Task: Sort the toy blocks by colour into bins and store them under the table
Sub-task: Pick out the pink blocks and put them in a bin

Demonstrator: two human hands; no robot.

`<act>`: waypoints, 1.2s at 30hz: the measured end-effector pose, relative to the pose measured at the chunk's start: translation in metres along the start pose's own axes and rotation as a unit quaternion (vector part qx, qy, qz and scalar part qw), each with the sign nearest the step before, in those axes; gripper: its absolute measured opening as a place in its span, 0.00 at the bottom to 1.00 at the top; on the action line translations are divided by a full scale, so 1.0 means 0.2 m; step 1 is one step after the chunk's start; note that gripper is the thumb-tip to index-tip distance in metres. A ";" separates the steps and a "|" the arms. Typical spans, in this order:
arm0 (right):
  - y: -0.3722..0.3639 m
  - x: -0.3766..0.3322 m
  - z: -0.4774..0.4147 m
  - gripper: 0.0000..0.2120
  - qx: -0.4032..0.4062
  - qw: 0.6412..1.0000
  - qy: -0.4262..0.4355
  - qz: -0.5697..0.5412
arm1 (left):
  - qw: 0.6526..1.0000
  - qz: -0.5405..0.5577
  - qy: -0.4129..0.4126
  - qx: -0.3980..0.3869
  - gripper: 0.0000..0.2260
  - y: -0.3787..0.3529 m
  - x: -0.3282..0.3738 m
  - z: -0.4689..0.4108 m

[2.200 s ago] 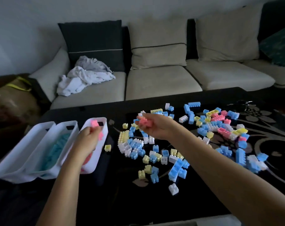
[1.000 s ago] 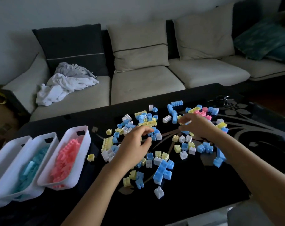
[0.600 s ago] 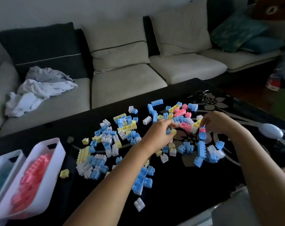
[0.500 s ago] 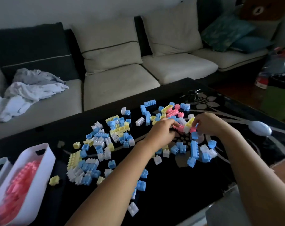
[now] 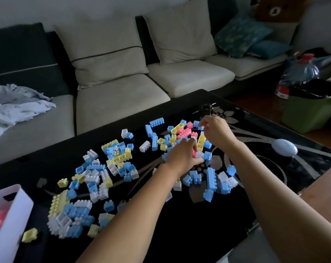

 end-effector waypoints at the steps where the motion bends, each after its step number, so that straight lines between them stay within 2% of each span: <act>1: -0.04 -0.01 -0.02 0.18 -0.012 1.000 0.016 -0.006 | 1.000 0.001 0.008 -0.002 0.16 0.00 0.00 -0.01; 5: -0.17 0.06 -0.08 0.22 -0.109 0.990 0.086 0.038 | 1.000 0.015 0.015 -0.012 0.23 -0.02 0.00 -0.04; 8: -0.17 0.08 -0.09 0.24 -0.148 0.981 0.121 0.041 | 1.000 0.000 0.013 0.007 0.20 -0.04 -0.01 -0.04; 13: -0.13 0.07 -0.08 0.25 -0.163 0.979 0.104 0.058 | 0.999 0.031 -0.003 0.011 0.14 -0.01 0.00 -0.05; 19: -0.14 0.11 -0.08 0.15 -0.195 0.972 0.100 0.087 | 0.992 0.122 0.021 0.026 0.18 0.11 -0.06 -0.03; 22: -0.15 0.07 -0.08 0.16 -0.234 0.958 0.086 0.144 | 0.986 0.159 0.046 0.014 0.13 0.18 -0.08 0.00; 25: -0.16 0.08 -0.06 0.16 -0.201 0.970 0.065 0.118 | 0.972 0.221 0.083 -0.001 0.07 0.22 -0.11 0.01; 26: -0.17 0.08 -0.06 0.16 -0.169 0.979 0.062 0.090 | 0.948 0.300 0.104 -0.010 0.06 0.23 -0.11 0.02; 27: -0.16 0.09 -0.06 0.15 -0.130 0.988 0.058 0.061 | 0.903 0.408 0.134 -0.021 0.07 0.24 -0.12 0.03; 28: -0.15 0.07 -0.06 0.15 -0.085 0.995 0.054 0.028 | 0.830 0.529 0.171 -0.030 0.09 0.26 -0.13 0.06; 29: -0.13 0.06 -0.05 0.14 -0.042 0.998 0.035 -0.021 | 0.737 0.642 0.206 -0.040 0.10 0.28 -0.14 0.08; 30: -0.10 0.02 -0.04 0.13 -0.015 0.995 0.005 -0.095 | 0.645 0.726 0.234 -0.044 0.11 0.31 -0.16 0.11; 31: -0.08 -0.01 -0.03 0.12 -0.012 0.979 -0.036 -0.200 | 0.573 0.777 0.256 -0.047 0.12 0.33 -0.19 0.15; 32: -0.06 -0.05 -0.01 0.10 -0.033 0.936 -0.086 -0.339 | 0.515 0.813 0.268 -0.047 0.13 0.34 -0.22 0.19; 33: -0.05 -0.09 0.02 0.09 -0.069 0.864 -0.142 -0.479 | 0.473 0.836 0.275 -0.041 0.13 0.36 -0.25 0.23; 34: -0.05 -0.14 0.05 0.08 -0.103 0.777 -0.193 -0.590 | 0.447 0.849 0.279 -0.032 0.13 0.37 -0.29 0.27; 35: -0.07 -0.20 0.08 0.07 -0.134 0.709 -0.232 -0.652 | 0.437 0.855 0.278 -0.015 0.12 0.40 -0.33 0.34; 36: -0.09 -0.25 0.11 0.06 -0.156 0.668 -0.264 -0.678 | 0.437 0.857 0.275 -0.009 0.11 0.41 -0.36 0.39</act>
Point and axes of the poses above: each hand's wrist, its own z-axis away from the middle knuckle, its own y-axis out of the back of the hand, x = y × z, the point moved 1 cm from there along -z, towards the middle knuckle, and after that the axes turned 9 degrees about -z, right-handed, at the moved point
